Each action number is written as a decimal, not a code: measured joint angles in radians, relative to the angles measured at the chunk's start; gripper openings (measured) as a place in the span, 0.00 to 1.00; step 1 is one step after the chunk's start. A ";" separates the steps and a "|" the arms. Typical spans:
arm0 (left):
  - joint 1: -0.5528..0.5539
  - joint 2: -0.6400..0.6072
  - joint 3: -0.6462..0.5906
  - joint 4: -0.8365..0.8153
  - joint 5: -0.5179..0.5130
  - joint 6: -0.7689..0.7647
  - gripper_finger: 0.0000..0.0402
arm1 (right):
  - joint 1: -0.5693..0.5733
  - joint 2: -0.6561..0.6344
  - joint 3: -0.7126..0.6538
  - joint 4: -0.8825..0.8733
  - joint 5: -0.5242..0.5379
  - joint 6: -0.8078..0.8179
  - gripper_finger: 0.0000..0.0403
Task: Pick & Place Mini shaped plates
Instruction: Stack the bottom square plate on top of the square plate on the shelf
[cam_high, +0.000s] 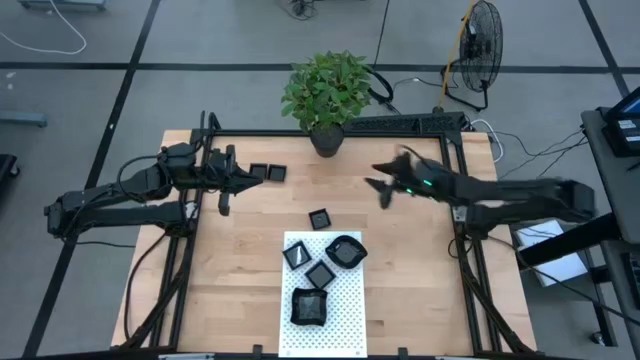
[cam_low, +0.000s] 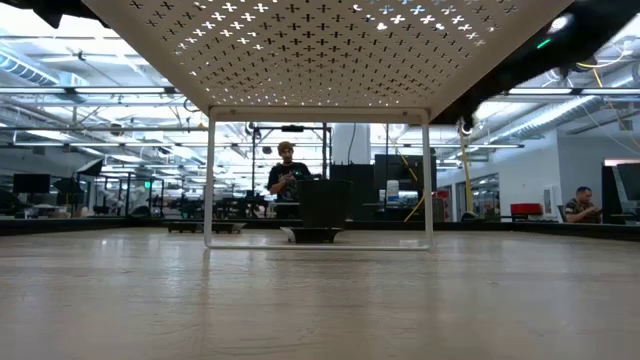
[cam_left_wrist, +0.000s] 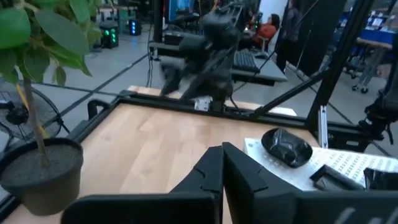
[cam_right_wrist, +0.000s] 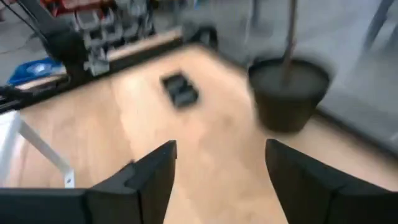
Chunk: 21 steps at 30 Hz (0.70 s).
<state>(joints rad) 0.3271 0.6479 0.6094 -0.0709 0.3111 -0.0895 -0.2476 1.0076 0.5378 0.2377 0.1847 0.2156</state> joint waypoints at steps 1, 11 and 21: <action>-0.002 0.000 0.000 0.008 -0.001 -0.008 0.02 | -0.040 0.071 0.018 0.017 -0.064 0.032 0.59; -0.037 0.000 0.000 0.022 -0.001 -0.057 0.07 | -0.120 0.629 0.032 0.438 -0.343 0.162 0.59; -0.087 0.000 0.000 0.020 0.000 -0.071 0.08 | -0.011 0.857 0.121 0.576 -0.341 0.128 0.59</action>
<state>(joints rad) 0.2400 0.6476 0.6094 -0.0513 0.3115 -0.1608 -0.2587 1.8647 0.6586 0.8137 -0.1560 0.3431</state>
